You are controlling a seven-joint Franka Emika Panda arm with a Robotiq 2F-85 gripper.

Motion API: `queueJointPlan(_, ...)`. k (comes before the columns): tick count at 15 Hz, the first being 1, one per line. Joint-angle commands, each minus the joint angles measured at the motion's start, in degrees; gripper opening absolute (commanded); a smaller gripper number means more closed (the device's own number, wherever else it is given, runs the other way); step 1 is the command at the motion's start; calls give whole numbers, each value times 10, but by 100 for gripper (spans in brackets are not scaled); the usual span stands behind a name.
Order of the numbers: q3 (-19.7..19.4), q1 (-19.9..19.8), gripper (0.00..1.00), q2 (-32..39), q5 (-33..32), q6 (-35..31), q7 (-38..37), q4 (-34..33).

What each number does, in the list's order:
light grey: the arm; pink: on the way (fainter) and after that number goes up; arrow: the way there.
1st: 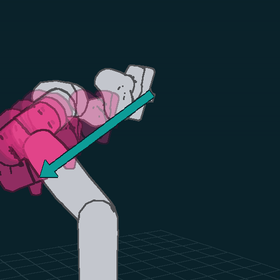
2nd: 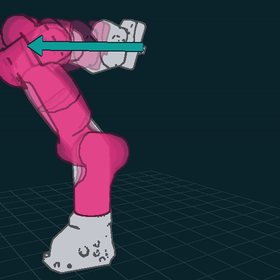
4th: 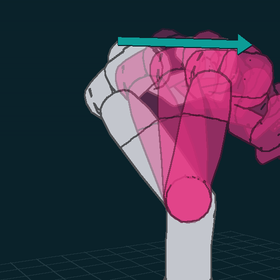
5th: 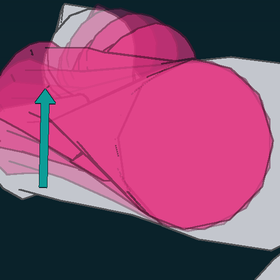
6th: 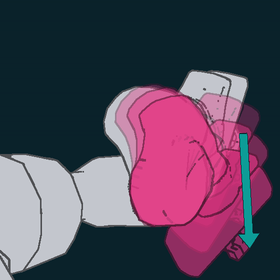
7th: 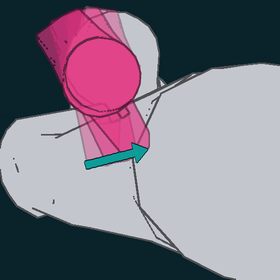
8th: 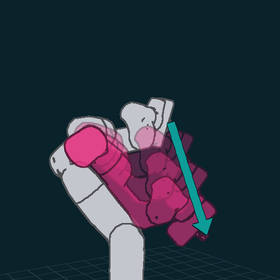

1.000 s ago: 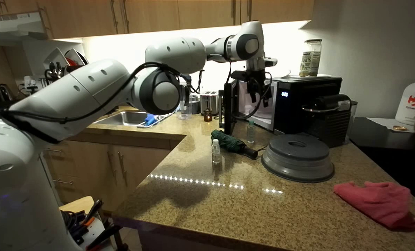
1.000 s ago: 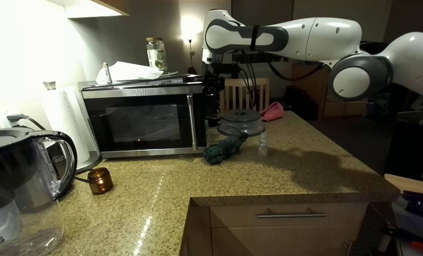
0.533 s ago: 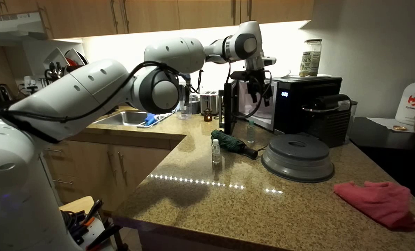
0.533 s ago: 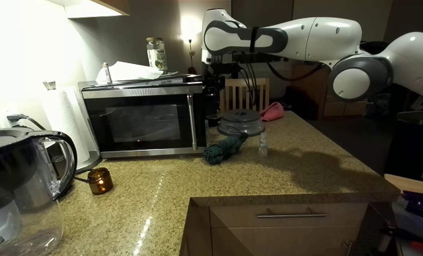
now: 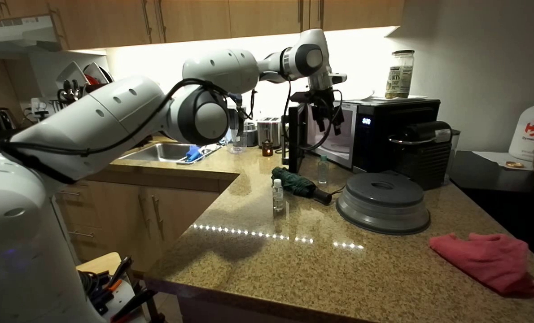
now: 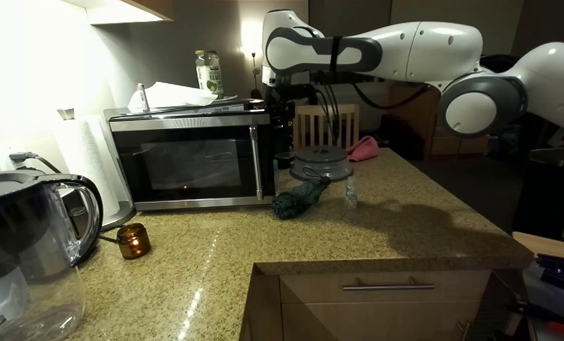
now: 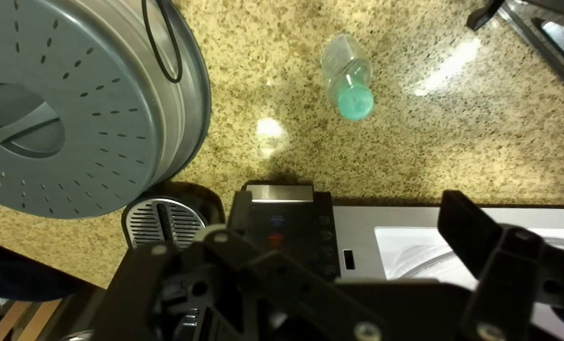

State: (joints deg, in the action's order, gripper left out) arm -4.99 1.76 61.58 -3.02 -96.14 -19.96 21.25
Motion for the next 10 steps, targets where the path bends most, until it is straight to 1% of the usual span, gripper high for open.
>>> queueJointPlan(1, -2, 5, 100, -8, -8, 0, 10, 9)
queueJointPlan(10, -16, 20, 100, -5, -31, 1, 9, 8)
